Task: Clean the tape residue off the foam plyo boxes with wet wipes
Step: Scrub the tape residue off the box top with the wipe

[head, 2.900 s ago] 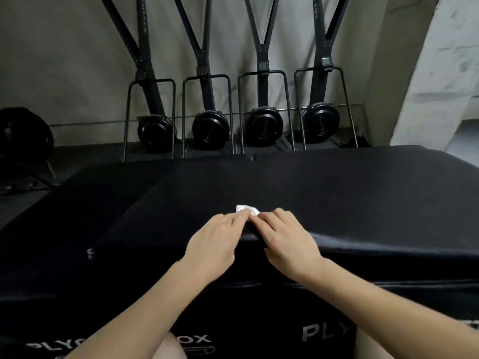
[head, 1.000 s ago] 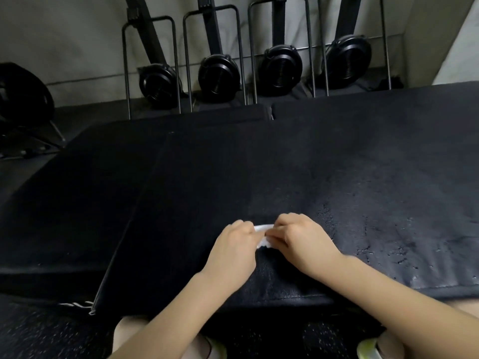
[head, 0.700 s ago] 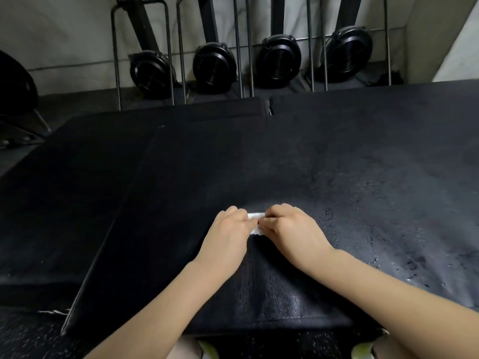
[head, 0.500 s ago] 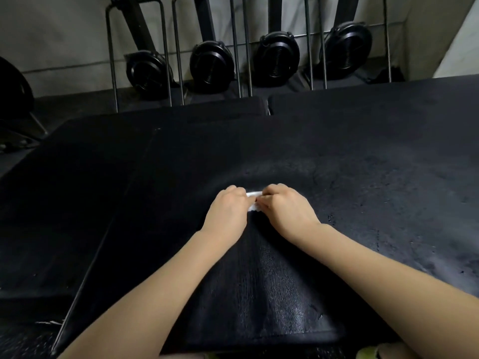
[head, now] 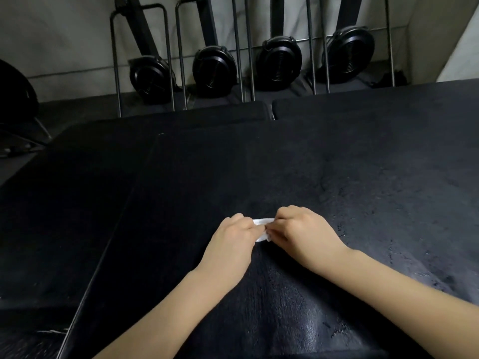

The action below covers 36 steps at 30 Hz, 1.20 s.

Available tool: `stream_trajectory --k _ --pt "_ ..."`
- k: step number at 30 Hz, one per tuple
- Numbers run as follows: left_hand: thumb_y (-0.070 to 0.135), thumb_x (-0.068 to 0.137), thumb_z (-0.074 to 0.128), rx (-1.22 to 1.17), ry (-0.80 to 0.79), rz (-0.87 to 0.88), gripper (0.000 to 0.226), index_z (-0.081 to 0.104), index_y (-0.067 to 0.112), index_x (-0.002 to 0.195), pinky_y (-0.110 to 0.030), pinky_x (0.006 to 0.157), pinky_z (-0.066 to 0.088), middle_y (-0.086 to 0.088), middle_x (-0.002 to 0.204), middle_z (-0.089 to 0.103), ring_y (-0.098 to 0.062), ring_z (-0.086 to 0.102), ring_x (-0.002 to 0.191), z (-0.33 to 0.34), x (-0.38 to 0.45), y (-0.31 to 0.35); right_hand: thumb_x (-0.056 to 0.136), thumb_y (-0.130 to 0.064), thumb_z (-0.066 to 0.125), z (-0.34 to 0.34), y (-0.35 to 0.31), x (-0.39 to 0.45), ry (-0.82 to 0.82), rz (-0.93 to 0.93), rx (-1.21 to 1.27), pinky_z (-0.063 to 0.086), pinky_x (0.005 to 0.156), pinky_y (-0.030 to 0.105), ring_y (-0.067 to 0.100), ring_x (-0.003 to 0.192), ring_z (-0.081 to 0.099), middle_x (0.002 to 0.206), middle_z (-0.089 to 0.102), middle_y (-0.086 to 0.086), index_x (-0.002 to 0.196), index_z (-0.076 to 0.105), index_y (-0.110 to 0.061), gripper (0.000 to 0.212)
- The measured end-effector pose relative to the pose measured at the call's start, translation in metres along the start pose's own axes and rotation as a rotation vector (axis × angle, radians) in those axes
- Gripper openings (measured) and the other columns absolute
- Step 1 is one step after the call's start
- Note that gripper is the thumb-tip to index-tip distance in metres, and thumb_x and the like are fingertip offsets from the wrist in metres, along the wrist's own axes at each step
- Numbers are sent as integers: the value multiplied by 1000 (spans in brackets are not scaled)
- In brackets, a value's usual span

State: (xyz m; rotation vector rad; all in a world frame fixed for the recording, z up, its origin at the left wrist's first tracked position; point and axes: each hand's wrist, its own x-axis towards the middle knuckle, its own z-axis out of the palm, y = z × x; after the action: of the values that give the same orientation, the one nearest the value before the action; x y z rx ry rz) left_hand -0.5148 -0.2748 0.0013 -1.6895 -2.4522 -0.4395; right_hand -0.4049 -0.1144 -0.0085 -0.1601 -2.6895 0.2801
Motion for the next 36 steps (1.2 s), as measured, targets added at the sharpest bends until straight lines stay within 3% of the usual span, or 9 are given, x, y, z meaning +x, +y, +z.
stream_trajectory --k 3,8,11,15,20,23,28,32,36 --pt "-5 75 47 16 6 -8 32 70 16 82 -34 57 44 3 65 49 -15 38 67 -3 23 -9 88 -29 57 7 11 24 -7 9 -25 47 59 32 19 62 52 69 53 -5 70 72 -23 24" --pt "-6 89 43 116 -112 -30 48 70 23 116 -27 71 32 2 81 45 -17 41 86 -3 82 -37 98 -29 60 18 38 75 -85 98 1 50 69 36 23 89 57 97 62 -2 96 77 -21 20" --pt "-6 86 44 171 -142 -80 48 67 26 115 -28 66 27 5 76 34 -16 38 85 3 112 -50 101 -31 53 31 54 102 -110 159 -11 44 71 32 20 98 54 104 58 -5 101 74 -20 24" --pt "-3 86 47 195 -159 -86 39 66 21 111 -27 66 26 5 81 38 -15 37 84 1 118 -51 99 -30 56 39 60 106 -99 214 18 41 70 29 20 96 54 101 59 -4 99 75 -17 23" --pt "-3 87 47 142 -139 -31 39 66 22 110 -27 67 32 8 74 33 -14 37 80 -3 82 -35 93 -28 65 23 46 68 -60 55 18 40 64 29 23 76 56 82 56 -2 80 77 -17 21" --pt "-5 83 48 96 -124 57 47 65 22 117 -34 75 44 5 85 55 -17 44 82 -2 63 -34 89 -29 73 19 43 52 -7 0 47 41 59 28 19 70 53 78 54 -6 82 79 -23 11" --pt "-2 86 35 124 -144 59 61 53 29 135 -38 80 45 5 93 54 -21 46 90 3 85 -48 88 -26 76 28 53 78 12 5 31 42 54 30 22 70 52 79 54 -4 80 78 -21 9" --pt "-3 85 37 206 -136 38 54 63 26 122 -37 81 45 1 94 55 -21 47 92 8 138 -73 92 -27 67 47 80 126 -17 74 -12 36 60 30 25 80 52 89 56 -1 82 73 -17 15" --pt "-4 83 42 251 -190 -74 35 62 19 102 -32 66 38 -2 91 45 -22 48 83 16 182 -92 93 -38 49 70 114 173 -80 219 2 33 64 29 22 91 55 99 55 -2 94 68 -17 29"
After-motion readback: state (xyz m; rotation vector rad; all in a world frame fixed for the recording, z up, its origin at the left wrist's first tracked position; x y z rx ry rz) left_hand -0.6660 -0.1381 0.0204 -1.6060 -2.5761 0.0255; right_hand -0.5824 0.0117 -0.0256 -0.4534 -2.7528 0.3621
